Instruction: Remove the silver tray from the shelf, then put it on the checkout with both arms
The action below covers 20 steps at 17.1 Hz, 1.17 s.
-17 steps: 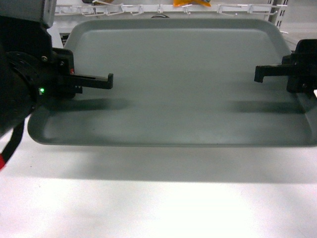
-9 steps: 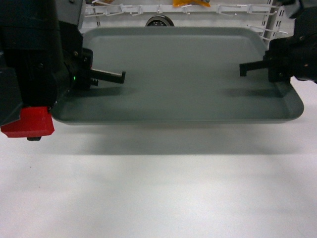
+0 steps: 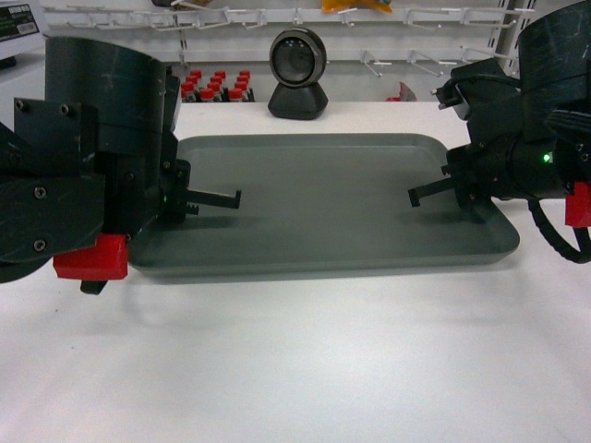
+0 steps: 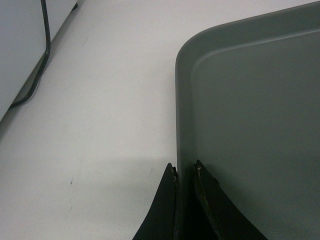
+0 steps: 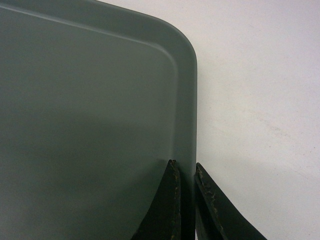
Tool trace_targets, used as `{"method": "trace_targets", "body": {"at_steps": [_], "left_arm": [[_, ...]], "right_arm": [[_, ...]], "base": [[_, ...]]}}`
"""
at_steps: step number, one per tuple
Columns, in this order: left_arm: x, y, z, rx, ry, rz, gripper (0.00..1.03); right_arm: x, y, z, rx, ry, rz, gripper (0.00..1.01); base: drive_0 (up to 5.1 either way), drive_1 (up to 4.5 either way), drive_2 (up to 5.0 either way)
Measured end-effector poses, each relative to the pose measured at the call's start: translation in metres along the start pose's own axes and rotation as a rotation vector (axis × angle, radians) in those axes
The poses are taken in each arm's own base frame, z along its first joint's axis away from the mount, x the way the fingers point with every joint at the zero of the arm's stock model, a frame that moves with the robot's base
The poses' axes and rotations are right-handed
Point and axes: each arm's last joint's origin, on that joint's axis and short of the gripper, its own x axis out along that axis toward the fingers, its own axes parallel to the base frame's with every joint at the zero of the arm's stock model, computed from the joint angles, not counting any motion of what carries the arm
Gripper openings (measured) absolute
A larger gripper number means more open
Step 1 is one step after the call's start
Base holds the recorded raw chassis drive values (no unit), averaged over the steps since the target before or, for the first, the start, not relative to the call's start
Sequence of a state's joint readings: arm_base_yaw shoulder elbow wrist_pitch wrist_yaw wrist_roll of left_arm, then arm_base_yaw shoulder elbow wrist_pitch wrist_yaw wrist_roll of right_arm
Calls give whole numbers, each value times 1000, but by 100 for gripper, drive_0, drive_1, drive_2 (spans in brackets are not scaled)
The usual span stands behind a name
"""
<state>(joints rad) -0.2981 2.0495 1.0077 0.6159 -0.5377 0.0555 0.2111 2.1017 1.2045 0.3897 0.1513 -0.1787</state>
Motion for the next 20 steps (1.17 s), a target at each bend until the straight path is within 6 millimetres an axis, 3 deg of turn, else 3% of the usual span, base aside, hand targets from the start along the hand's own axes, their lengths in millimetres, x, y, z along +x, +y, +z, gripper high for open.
{"method": "trace_targets", "body": {"at_steps": [4,5,9,14,18,20], "left_arm": [[2,-1,-2,-5,-3,-3,4],[1,-1,-1,-3,-4,0,12],[1,2,5,7,-33,34,51],[-7,6,13,-51,-78,-17,100],[-27,17,32,-190,-165,-70,98],[-48,28,49,-270,-246,-90,98]], "right_arm": [[0,2,-2,-2,2,-10,3],[0,2,-4,-13,-7,-11,9],[0,4,-4,-96,-21,-47,46],[-3,4,-1,-74,-49,-38,97],[-17,9,0,47,-92,24,98],[-40,5,18,122,-188,39,98]], "base": [[0,0,0],[0,0,0],[0,0,0],[0,0,0],[0,0,0],[0,0,0]]}}
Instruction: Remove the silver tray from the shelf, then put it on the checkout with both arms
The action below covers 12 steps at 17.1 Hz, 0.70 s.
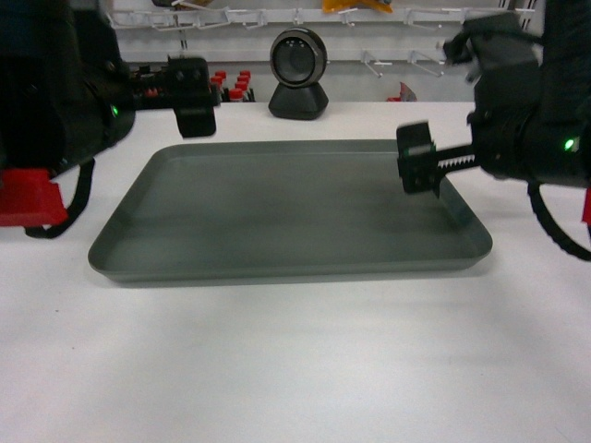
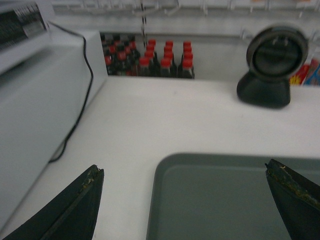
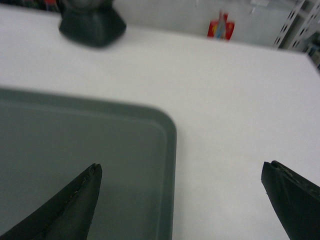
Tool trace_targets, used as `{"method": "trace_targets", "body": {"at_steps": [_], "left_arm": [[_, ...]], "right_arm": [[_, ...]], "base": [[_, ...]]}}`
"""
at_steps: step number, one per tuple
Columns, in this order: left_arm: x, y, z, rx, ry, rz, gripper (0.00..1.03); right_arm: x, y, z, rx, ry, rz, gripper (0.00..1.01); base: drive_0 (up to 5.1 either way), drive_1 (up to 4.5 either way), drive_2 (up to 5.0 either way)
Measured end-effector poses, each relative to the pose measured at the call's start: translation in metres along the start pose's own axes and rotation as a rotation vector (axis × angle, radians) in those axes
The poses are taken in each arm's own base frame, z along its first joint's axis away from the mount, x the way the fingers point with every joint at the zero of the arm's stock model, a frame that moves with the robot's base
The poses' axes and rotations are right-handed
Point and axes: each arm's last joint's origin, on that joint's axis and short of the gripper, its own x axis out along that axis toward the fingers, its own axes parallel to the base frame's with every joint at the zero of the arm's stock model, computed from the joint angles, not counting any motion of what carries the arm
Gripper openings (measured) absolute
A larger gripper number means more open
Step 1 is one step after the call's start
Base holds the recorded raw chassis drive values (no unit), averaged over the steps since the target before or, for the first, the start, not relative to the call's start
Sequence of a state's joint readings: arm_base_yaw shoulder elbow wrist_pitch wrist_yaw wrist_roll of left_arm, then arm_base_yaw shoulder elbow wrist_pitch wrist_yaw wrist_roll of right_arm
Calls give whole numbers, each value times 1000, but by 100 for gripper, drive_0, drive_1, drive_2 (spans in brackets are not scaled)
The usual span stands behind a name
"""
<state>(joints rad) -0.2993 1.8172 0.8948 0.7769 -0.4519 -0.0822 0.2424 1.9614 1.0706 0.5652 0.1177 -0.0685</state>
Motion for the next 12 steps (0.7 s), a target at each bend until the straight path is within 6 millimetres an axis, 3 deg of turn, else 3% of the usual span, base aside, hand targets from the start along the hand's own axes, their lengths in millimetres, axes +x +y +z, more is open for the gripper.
{"method": "trace_targets", "body": {"at_steps": [2,3,5,6,9,12], "left_arm": [[-21,8,25,-62,-77,-7,98],[-40,15,37,-85,-132,1,98],[-63,27,39,-96,-149,47,98],[-71,34,34,-73,-133,65,95],[-115,62,19,8,-118,-149,59],[-135,83,6,9,-134,-158,30]], "right_arm": [[-31,-7,34,59,-169,-10,98],[-59,-15,51,92,-281,-44,98],[-90,-23,47,120,-297,-80,98],[-106,-25,41,127,-292,-118,93],[-171,-33,19,127,-272,-136,56],[-201,-42,5,138,-354,-139,26]], "base": [[0,0,0],[0,0,0],[0,0,0],[0,0,0],[0,0,0],[0,0,0]]}}
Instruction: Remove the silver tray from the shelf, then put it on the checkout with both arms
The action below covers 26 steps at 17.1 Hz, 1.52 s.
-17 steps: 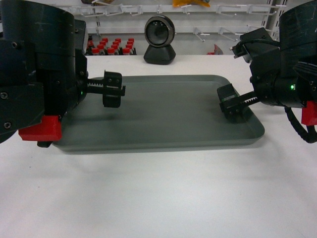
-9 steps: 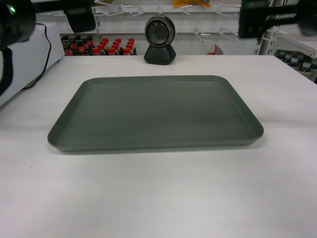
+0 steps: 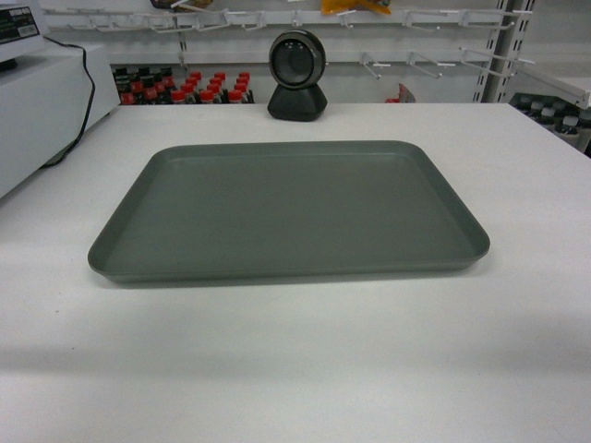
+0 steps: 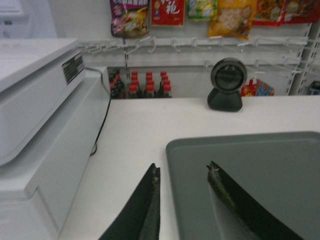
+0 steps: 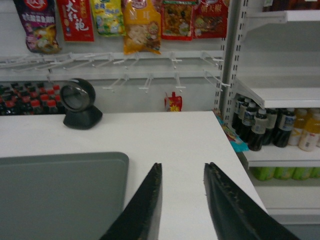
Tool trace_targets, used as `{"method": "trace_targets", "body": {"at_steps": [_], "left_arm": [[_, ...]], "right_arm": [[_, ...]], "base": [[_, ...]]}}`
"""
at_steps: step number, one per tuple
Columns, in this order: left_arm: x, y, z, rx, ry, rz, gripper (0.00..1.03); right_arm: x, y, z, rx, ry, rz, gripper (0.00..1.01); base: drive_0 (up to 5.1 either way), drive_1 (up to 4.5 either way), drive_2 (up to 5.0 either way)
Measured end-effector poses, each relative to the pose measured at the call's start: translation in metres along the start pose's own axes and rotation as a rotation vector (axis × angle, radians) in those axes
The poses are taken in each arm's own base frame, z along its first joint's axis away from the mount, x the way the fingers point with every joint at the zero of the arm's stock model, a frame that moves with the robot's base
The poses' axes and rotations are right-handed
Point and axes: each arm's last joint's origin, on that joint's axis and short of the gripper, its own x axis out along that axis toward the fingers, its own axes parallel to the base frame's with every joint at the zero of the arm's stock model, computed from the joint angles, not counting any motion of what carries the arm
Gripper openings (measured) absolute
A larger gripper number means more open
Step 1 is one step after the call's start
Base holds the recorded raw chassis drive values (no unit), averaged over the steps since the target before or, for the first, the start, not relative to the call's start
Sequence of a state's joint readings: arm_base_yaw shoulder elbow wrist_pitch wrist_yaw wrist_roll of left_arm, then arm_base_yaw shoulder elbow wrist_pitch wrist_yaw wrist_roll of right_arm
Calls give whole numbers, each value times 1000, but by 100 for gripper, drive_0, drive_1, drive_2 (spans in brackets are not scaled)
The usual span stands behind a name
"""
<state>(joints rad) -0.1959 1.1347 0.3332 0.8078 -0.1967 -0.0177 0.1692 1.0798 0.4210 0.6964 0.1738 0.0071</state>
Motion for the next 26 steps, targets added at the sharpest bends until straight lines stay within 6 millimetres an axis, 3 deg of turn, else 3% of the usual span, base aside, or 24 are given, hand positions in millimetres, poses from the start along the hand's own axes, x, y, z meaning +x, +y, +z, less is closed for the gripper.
{"method": "trace_targets", "body": {"at_steps": [3,4,11,14,16,19,26], "left_arm": [[-16,11,-14,5,30,12,8],[-22,13,-15,2,21,5,1],[-60,36,-30,3,16,0,1],[-73,37,-35,3,2,-4,1],[-78,38,-45,4,33,-1,1],[-87,38,-39,4,-3,-1,1],[-97,38,-38,4,-2,-1,1]], "right_arm": [[-17,-8,-24,-10,58,-1,4],[-23,-11,-30,-13,66,6,2],[-64,-35,-49,-11,45,-12,2],[-78,-34,-56,-10,49,5,2],[-84,-34,-58,-10,47,4,2],[-92,-34,-67,-10,47,4,2],[-103,-34,-63,-10,26,4,2]], "base": [[0,0,0],[0,0,0],[0,0,0],[0,0,0],[0,0,0],[0,0,0],[0,0,0]]}}
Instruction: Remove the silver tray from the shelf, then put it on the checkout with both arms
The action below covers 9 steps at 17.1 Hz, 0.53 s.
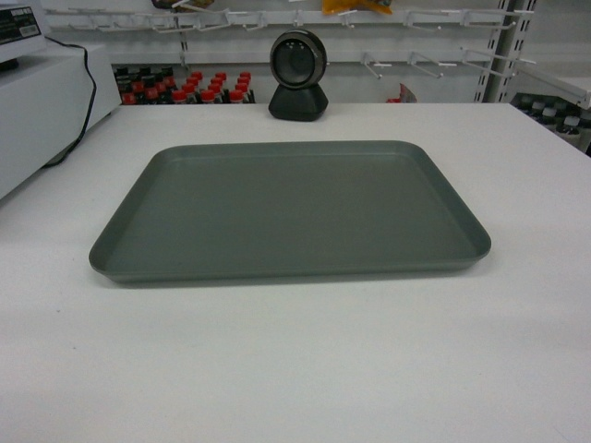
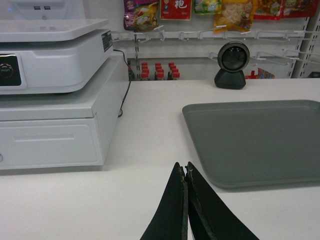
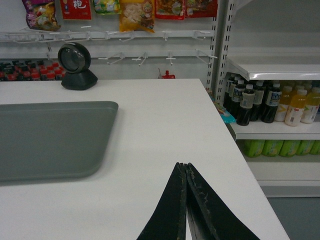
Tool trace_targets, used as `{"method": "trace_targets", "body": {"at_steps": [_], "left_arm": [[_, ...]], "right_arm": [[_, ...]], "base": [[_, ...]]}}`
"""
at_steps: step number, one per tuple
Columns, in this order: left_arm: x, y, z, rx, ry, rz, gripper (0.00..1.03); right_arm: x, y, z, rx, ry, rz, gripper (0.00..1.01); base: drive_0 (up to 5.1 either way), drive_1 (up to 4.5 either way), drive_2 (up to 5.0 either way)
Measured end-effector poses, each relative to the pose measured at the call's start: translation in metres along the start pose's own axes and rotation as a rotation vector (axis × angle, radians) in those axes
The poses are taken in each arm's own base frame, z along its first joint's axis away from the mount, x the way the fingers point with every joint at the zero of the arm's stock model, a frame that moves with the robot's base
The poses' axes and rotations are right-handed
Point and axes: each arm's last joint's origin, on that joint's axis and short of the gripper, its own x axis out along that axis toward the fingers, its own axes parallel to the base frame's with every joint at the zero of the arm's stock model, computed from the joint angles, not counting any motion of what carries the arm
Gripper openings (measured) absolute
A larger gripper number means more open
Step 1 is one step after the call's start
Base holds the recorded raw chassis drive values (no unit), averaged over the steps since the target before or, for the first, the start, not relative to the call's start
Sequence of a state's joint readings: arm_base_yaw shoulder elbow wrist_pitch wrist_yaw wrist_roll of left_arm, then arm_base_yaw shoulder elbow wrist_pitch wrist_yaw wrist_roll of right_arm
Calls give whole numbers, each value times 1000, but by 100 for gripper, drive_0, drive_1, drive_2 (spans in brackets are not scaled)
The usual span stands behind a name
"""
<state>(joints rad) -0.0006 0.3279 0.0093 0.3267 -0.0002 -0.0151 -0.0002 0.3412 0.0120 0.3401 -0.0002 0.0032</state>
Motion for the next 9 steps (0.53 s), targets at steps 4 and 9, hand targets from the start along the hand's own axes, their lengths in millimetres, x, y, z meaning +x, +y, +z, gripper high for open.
{"method": "trace_targets", "body": {"at_steps": [4,9], "left_arm": [[-6,0,0,0,-1,0,1],[-11,0,-1,0,4,0,1]], "right_arm": [[-6,0,0,0,-1,0,2],[-11,0,0,0,-2,0,2]], "base": [[0,0,0],[0,0,0]]}}
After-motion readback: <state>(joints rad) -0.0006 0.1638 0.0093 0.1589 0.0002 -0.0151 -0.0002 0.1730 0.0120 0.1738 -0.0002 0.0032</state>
